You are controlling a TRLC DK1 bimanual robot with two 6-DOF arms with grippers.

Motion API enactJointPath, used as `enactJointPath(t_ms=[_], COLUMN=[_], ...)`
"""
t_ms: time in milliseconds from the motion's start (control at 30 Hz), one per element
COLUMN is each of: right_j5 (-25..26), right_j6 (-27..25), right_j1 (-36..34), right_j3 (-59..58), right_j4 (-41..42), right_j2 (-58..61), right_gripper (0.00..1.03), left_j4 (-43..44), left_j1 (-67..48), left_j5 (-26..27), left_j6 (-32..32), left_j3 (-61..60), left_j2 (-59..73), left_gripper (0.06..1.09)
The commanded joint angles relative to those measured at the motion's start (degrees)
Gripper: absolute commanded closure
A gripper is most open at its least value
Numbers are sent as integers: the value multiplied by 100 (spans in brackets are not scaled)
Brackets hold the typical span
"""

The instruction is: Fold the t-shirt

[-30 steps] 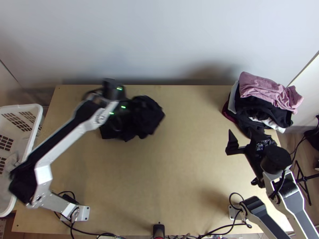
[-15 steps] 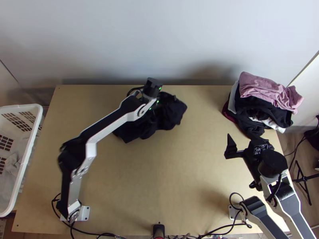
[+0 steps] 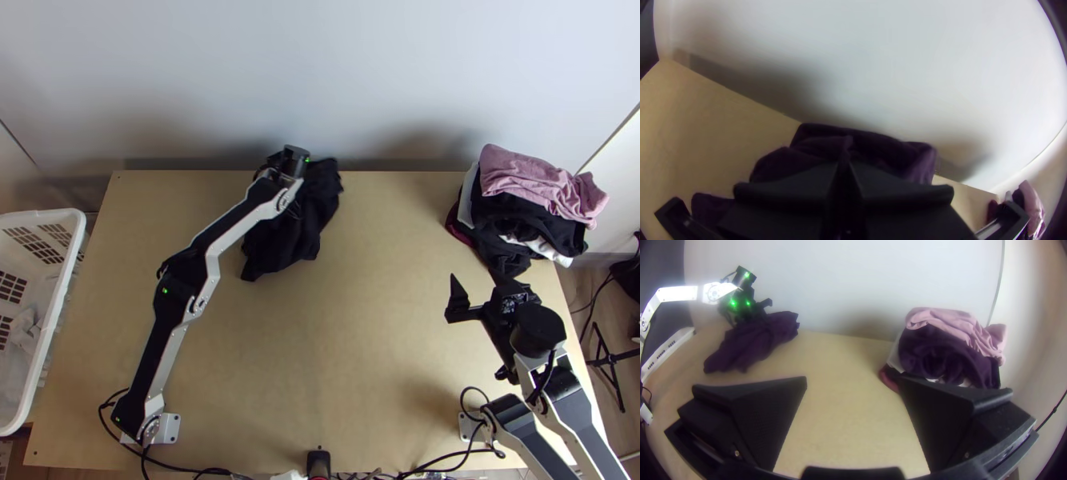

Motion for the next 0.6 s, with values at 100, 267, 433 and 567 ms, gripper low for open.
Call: enactJointPath(t_ms=[100,267,433,567], right_j5=[-95,-148,-183,-544], right_j6=[26,79,61,413], right_j1=[34,52,184,272], right_j3=[-31,-145,-356,-646], right_j4=[81,72,-51,55], right_j2=[72,63,72,168], right_gripper=[7,6,6,7], left_j4=[-553,-1239,-2460,-2337], left_j1=[298,70,246,439], left_j5=[361,247,220,273], left_j6=[139,737,869,1088], left_j3=[65,-225,-498,-1834], left_j2=[-636,-1313,-1788,-2807], left_gripper=[21,11,11,11])
